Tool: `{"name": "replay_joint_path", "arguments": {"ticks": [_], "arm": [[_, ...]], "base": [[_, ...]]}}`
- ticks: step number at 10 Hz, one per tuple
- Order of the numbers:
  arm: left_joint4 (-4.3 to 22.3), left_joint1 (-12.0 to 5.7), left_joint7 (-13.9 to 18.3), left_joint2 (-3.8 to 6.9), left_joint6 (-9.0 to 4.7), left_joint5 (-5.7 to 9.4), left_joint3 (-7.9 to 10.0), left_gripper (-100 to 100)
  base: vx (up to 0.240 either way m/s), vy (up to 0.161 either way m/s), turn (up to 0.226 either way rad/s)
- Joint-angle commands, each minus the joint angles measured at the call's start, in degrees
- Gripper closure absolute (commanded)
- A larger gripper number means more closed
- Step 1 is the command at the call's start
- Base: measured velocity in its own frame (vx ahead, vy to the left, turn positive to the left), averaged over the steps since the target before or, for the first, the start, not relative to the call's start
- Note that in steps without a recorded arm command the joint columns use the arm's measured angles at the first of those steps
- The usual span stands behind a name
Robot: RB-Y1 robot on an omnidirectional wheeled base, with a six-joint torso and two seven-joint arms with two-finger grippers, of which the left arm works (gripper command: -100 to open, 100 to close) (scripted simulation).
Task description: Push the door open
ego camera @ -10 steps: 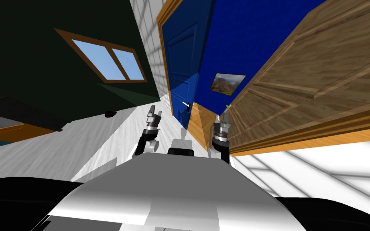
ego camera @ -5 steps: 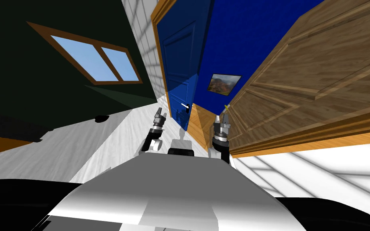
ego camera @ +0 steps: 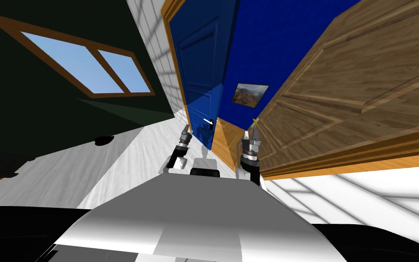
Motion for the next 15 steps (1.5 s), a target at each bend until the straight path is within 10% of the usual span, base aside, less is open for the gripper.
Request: {"name": "replay_joint_path", "arguments": {"ticks": [1, 15], "arm": [[1.6, -0.72, 0.3, 0.34, 0.41, 0.00, -0.90, -100], [17.5, -8.91, 2.3, 1.99, 2.12, 0.00, -7.22, -100]], "base": [[0.095, 0.087, -0.091], [0.083, 0.076, -0.096]]}}
